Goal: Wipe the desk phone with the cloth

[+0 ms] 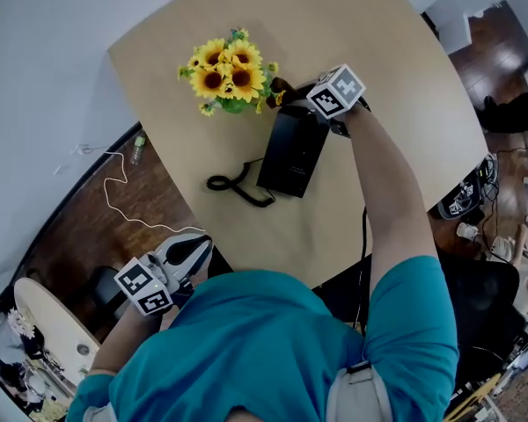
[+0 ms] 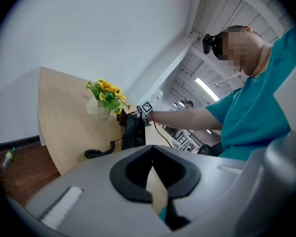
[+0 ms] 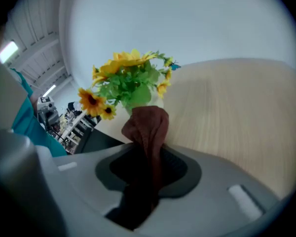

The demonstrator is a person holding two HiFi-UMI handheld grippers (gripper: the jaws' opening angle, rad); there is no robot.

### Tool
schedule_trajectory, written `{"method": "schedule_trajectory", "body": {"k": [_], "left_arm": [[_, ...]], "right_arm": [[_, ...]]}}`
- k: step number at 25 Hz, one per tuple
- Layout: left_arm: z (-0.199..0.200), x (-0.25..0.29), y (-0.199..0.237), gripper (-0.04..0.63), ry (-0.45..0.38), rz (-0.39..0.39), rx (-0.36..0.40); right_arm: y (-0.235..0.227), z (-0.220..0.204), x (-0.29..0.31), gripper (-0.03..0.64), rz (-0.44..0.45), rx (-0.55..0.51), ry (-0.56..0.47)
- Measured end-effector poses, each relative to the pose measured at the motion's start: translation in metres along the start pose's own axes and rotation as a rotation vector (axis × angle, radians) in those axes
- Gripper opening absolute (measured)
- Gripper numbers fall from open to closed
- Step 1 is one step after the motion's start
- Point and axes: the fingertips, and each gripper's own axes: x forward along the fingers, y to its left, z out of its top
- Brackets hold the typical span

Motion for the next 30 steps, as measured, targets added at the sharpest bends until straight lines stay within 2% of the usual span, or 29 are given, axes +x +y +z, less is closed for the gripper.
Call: {"method": "schedule_trajectory", "body": {"k": [2,5,9,11,16,19,21,23,26,27,28,30], "left_arm": [[0.001,0.001,-0.001,0.005,-0.001,-0.006,0.005],[0.003,0.001,-0.003,0.005,-0.002,-0.007,0.009],[0.005,-0.002,-0.001,0.005,-0.008,-0.001,0.015],[0.006,-0.003,0.001,0.005,-0.008,0.001,0.016],[0.004,0.005,-0.004,0.005,0.006,-0.015,0.024],[0.006,0.007,-0.010,0.005,0.008,-0.025,0.042],[0.008,0.005,-0.010,0.005,0.007,-0.021,0.049],[0.007,0.003,-0.010,0.005,0.006,-0.016,0.049],[0.007,0.003,-0.012,0.005,0.007,-0.022,0.047],[0.007,0.005,-0.014,0.005,0.011,-0.027,0.048],[0.007,0.006,-0.016,0.005,0.016,-0.033,0.051],[0.007,0.011,-0.021,0.005,0.029,-0.043,0.061]], "right_arm": [[-0.008,-0.008,0.004,0.107,-0.053,-0.027,0.081],[-0.013,-0.018,-0.002,0.110,-0.114,-0.152,0.211],[-0.004,-0.001,-0.042,0.110,-0.085,-0.229,0.144],[0.007,-0.001,-0.061,0.110,-0.075,-0.310,0.166],[0.021,-0.047,-0.064,0.107,-0.127,-0.590,0.447],[0.018,-0.064,-0.077,0.107,-0.175,-0.692,0.517],[0.019,-0.074,-0.093,0.109,-0.210,-0.686,0.504],[0.021,-0.079,-0.108,0.109,-0.283,-0.617,0.422],[0.029,-0.091,-0.118,0.109,-0.400,-0.332,0.206],[0.033,-0.100,-0.115,0.110,-0.422,-0.240,0.164],[0.036,-0.111,-0.109,0.110,-0.442,-0.174,0.152],[0.035,-0.128,-0.096,0.110,-0.481,-0.106,0.196]]}}
